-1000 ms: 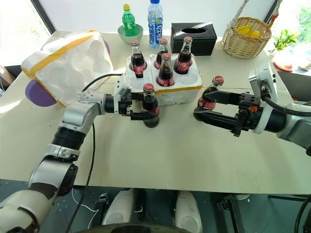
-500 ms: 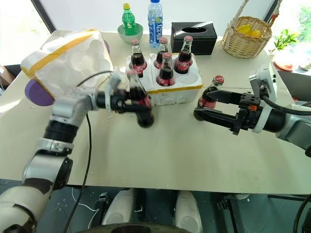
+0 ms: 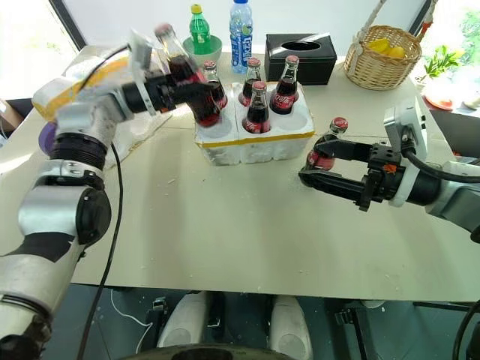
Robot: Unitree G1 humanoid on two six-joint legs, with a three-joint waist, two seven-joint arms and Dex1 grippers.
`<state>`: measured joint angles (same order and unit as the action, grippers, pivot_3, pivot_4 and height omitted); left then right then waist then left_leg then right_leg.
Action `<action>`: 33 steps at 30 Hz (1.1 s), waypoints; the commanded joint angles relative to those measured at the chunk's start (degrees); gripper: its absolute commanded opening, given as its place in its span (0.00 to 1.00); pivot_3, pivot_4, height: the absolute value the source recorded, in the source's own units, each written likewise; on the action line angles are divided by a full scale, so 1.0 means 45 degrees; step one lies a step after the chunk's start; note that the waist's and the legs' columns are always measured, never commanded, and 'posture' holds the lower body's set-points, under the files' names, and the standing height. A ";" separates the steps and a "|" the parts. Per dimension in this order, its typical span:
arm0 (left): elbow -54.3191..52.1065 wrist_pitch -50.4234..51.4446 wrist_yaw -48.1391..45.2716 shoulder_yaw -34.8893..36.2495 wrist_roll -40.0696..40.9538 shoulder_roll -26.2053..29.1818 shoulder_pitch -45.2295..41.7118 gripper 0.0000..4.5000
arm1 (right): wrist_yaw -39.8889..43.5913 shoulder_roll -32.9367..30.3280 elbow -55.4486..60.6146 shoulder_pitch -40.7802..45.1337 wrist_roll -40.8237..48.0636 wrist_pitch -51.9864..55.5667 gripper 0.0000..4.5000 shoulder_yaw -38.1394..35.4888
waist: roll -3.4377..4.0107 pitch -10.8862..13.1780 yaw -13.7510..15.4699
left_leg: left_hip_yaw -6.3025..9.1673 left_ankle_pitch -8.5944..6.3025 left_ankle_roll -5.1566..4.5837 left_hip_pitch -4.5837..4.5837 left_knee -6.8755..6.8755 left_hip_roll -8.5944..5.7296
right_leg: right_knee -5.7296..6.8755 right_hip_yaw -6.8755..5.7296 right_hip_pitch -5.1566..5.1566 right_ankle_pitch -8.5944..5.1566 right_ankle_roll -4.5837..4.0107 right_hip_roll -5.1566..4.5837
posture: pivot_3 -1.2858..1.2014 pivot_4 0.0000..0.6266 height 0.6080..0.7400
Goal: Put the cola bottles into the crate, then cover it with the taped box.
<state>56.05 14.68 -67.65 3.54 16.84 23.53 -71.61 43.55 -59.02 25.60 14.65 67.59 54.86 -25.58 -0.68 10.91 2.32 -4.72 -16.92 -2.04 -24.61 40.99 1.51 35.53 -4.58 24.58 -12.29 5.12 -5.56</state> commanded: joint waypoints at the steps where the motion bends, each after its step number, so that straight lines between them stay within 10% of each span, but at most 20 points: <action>1: -0.0073 -0.1059 -0.0569 -0.0394 -0.0533 -0.0286 0.0037 0.62 | -0.0052 0.0098 0.0225 0.0163 -0.0061 -0.0274 1.00 -0.0146 | 0.0001 -0.0001 -0.0020 | -0.0004 0.0000 0.0000 0.0000 -0.0001 -0.0004 | -0.0004 0.0001 0.0000 0.0000 0.0001 -0.0001 | 0.52 0.24 1.00; 10: 0.0630 -0.3213 0.0431 -0.1796 -0.2702 -0.1020 0.0992 0.62 | 0.0026 0.0097 0.0177 0.0027 -0.0831 -0.0524 1.00 0.0127 | 0.0002 -0.0002 -0.0004 | -0.0001 -0.0007 -0.0012 0.0000 0.0000 0.0009 | -0.0014 0.0000 -0.0004 0.0001 0.0001 -0.0007 | 0.52 0.24 1.00; 11: 0.0762 -0.3249 0.0480 -0.1751 -0.2725 -0.1028 0.0958 0.85 | 0.0021 0.0124 0.0181 0.0008 -0.0928 -0.0570 1.00 0.0150 | 0.0002 -0.0003 -0.0019 | -0.0005 -0.0012 -0.0020 0.0000 0.0000 0.0008 | -0.0020 0.0002 -0.0004 0.0002 0.0002 -0.0011 | 0.52 0.24 1.00; 13: 0.0753 -0.3169 0.0361 -0.1536 -0.2585 -0.0947 0.0882 0.98 | -0.0037 0.0166 0.0171 -0.0048 -0.1124 -0.0616 1.00 0.0127 | 0.0014 -0.0014 -0.0003 | -0.0005 -0.0020 -0.0034 0.0007 0.0000 0.0012 | -0.0018 0.0002 -0.0006 0.0003 0.0003 -0.0013 | 0.52 0.24 1.00; 17: -0.0339 -0.2455 -0.0355 -0.0901 -0.1823 -0.0369 0.0862 0.98 | -0.0219 0.0154 0.0112 -0.0349 -0.1475 -0.0599 1.00 -0.0110 | 0.0013 -0.0013 -0.0035 | -0.0003 -0.0019 -0.0033 0.0017 0.0000 0.0019 | -0.0005 0.0001 -0.0009 0.0002 0.0002 -0.0012 | 0.52 0.24 1.00; 26: -1.0152 0.7636 -0.2922 0.1509 0.4265 0.4295 0.3059 0.98 | -0.1401 0.0921 0.0127 -0.2392 -0.2235 -0.0574 1.00 -0.1391 | 0.0032 -0.0018 -0.0351 | -0.0005 0.0016 0.0031 0.0015 -0.0015 0.0049 | -0.0001 0.0006 0.0003 -0.0001 0.0001 0.0004 | 0.52 0.24 1.00; 33: -1.4541 0.8658 -0.1185 0.1546 0.5267 0.5016 0.6038 0.98 | -0.3608 0.3229 -0.0293 -0.1913 -0.3916 -0.1543 1.00 0.0040 | 0.0043 -0.0028 -0.0321 | 0.0020 0.0017 0.0037 0.0056 -0.0001 0.0037 | 0.0000 0.0014 -0.0051 -0.0019 -0.0036 -0.0001 | 0.52 0.24 1.00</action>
<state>-5.66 54.21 -75.12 10.04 39.53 45.95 -44.08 29.70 -45.51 24.39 4.85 52.19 50.19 -26.27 -0.49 10.78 0.88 -4.64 -16.83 -1.86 -24.36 40.99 1.66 35.54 -4.51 24.36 -12.39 4.91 -5.57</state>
